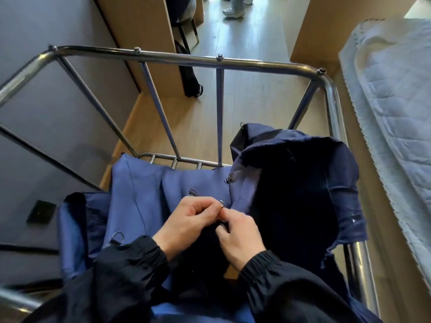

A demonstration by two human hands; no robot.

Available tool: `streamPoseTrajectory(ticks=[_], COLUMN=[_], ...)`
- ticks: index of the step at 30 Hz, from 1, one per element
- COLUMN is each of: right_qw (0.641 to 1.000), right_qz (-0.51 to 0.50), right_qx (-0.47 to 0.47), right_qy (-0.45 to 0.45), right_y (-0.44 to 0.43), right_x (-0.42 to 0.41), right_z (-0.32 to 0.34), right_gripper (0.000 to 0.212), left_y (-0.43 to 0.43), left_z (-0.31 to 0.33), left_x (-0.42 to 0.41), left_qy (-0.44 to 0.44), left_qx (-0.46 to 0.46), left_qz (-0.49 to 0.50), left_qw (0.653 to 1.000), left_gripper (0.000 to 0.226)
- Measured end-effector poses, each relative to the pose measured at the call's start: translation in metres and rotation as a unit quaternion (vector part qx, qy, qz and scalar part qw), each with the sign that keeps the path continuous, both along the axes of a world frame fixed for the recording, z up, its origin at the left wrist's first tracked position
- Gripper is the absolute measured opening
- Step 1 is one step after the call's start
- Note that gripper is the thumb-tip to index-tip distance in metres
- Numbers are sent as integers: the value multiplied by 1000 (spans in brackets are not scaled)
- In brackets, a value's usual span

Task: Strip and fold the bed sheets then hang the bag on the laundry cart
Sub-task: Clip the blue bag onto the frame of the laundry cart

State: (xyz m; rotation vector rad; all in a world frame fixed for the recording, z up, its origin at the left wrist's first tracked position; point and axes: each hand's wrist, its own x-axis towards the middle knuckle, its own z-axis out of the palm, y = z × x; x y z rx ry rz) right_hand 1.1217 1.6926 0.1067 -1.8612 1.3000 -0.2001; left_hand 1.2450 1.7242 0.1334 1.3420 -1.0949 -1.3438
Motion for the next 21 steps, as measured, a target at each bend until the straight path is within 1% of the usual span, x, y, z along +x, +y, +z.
streamPoseTrajectory(ticks=[1,3,4,6,8,10,12,14,15,17,18,21], right_qw=[1000,993,986,965,937,902,857,823,813,809,815,853], right_qz=[-28,-113,-160,-248,-313,-357,-394,-421,-434,-452,-454,-435], right_qx=[14,37,41,36,28,37,60,81,90,90,76,-7], right_qy=[-3,-10,-22,-78,-152,-240,-327,-371,-377,-366,-351,-290], right_y=[0,-3,-6,-11,-14,-16,-19,-23,-24,-26,-26,-26], right_x=[-5,-10,-12,-15,-19,-20,-20,-20,-20,-21,-22,-26], right_z=[-2,-7,-10,-8,-7,-6,-5,0,3,3,2,-3], right_gripper=[29,23,20,18,19,16,18,18,18,17,18,18], left_y=[-6,-20,-28,-47,-67,-80,-85,-82,-80,-76,-75,-76], left_z=[-1,-4,-5,-5,-5,-5,-5,-7,-8,-14,-18,-29], left_x=[-3,-12,-16,-23,-27,-29,-34,-38,-41,-46,-47,-47], left_qy=[9,2,-24,-97,-127,-116,-106,-95,-98,-118,-129,-162], left_qx=[9,25,26,11,8,13,5,-8,-16,-27,-24,-32], left_qz=[-9,-26,-42,-62,-66,-73,-72,-49,-37,-21,-17,-44], left_qw=[1000,999,998,993,990,990,992,994,994,992,991,985], left_gripper=[26,29,30,28,23,14,7,3,7,15,18,20])
